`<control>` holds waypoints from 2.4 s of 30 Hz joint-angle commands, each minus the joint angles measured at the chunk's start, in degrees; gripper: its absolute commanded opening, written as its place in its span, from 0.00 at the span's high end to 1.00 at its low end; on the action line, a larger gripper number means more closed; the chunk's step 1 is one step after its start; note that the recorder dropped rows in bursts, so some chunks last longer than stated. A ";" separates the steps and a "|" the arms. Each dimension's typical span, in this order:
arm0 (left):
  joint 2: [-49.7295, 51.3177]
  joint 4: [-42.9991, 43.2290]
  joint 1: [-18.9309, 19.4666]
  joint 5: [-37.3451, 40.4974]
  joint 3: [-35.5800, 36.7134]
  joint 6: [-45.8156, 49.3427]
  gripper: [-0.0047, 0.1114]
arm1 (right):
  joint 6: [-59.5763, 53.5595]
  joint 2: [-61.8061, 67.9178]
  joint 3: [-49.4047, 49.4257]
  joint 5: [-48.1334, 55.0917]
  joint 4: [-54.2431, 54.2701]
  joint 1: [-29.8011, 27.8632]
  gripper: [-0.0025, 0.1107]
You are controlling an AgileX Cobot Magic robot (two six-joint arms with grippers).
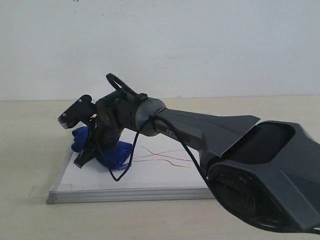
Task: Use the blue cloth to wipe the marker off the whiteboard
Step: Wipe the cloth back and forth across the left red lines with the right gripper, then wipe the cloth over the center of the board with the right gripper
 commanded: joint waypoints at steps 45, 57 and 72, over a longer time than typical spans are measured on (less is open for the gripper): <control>-0.18 0.03 -0.13 -0.17 0.19 0.00 0.93 | 14.60 -2.60 1.44 29.60 -10.77 -14.56 0.98; -0.18 0.03 -0.13 -0.17 0.19 0.00 0.93 | -8.16 -4.20 1.44 29.60 9.75 -4.73 0.98; -0.18 0.03 -0.13 -0.17 0.19 0.00 0.93 | 14.03 -6.51 9.22 29.60 -7.73 -18.78 0.98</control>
